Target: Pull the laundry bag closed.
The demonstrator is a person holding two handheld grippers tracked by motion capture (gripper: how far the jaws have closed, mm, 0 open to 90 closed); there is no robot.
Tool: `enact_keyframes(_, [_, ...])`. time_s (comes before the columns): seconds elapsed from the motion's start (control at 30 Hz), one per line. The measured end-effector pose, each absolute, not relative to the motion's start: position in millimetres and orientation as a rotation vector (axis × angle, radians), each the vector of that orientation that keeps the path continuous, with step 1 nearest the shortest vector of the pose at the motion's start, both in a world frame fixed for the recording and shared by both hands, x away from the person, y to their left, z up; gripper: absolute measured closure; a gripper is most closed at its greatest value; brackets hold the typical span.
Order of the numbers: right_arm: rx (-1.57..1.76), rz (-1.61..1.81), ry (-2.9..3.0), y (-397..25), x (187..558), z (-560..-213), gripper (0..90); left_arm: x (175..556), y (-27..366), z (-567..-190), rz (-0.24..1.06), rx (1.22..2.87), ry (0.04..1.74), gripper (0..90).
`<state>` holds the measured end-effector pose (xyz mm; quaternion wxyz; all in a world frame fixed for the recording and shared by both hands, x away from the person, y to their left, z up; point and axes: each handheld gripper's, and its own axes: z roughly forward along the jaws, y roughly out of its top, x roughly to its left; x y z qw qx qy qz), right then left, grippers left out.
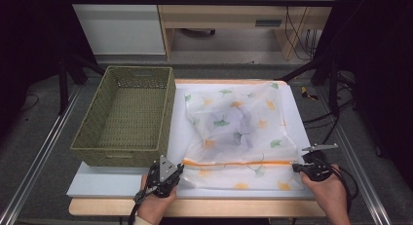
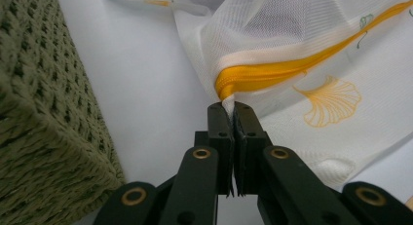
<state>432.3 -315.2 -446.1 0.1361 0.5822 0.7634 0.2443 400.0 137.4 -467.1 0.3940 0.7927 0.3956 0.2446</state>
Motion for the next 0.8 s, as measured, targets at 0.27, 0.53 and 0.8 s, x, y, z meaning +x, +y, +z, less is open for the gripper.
enact_keyframes(0.27, [1.627,0.73,2.236,-316,426,-447,90.0,398,134,-470,0.622,2.028,0.991,86.2])
enact_keyframes(0.53, [1.62,0.762,2.219,-322,423,-449,90.0,397,129,-472,0.611,2.048,0.973,82.9])
enact_keyframes(0.8, [1.591,0.802,2.2,-323,421,-449,86.9,398,132,-467,0.626,2.0,0.961,75.4])
